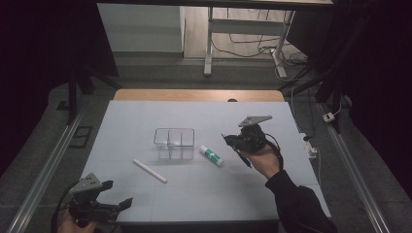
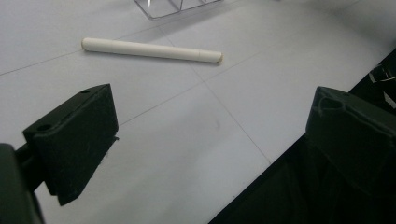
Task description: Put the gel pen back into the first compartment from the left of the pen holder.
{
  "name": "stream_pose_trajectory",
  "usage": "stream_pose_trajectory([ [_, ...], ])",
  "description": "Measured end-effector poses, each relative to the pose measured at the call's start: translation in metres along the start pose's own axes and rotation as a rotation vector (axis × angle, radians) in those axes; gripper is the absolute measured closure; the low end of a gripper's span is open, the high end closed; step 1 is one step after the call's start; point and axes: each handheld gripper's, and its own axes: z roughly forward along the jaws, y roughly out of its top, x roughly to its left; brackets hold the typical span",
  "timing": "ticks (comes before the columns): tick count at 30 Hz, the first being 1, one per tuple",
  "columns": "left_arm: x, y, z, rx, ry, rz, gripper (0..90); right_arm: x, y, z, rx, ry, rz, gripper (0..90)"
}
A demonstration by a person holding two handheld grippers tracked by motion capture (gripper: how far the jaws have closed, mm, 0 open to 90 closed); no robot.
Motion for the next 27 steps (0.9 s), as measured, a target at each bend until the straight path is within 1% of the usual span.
stream_pose_trajectory([
  [5,0.0,0.0,0.0,-0.001,-0.003,-0.004,2.3,0.013,0.012,-0.001,-0.051,0.04,-0.016,80.4],
  [7,0.0,0.0,0.0,-0.001,-0.004,-0.004,2.3,0.018,0.017,0.0,-0.071,0.048,-0.027,80.3],
  [9,0.001,0.0,0.0,-0.002,-0.004,-0.004,2.3,0.023,0.022,0.001,-0.094,0.065,-0.025,80.3],
  [15,0.001,0.0,0.0,-0.002,-0.006,-0.003,2.3,0.037,0.037,0.004,-0.151,0.095,-0.044,80.3],
  [22,0.001,0.0,0.0,-0.001,-0.009,-0.003,2.3,0.051,0.052,0.015,-0.191,0.123,-0.066,80.4],
  [27,0.001,0.0,0.0,0.0,-0.011,-0.001,2.2,0.06,0.061,0.026,-0.204,0.137,-0.08,80.3],
])
